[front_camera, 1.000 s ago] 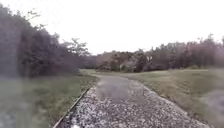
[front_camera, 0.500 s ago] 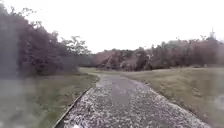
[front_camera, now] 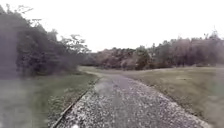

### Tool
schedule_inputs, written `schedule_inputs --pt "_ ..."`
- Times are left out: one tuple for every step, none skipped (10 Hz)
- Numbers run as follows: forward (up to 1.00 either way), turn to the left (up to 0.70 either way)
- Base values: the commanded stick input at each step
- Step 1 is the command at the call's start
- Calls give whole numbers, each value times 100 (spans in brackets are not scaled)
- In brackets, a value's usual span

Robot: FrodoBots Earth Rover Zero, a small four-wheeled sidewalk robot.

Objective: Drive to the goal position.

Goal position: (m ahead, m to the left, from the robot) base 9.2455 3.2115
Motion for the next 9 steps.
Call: schedule_inputs --pt "85 0" --pt "85 0" --pt "85 0" --pt "85 0" --pt "85 0" --pt "85 0" --pt "85 0" --pt "85 0" --pt "85 0"
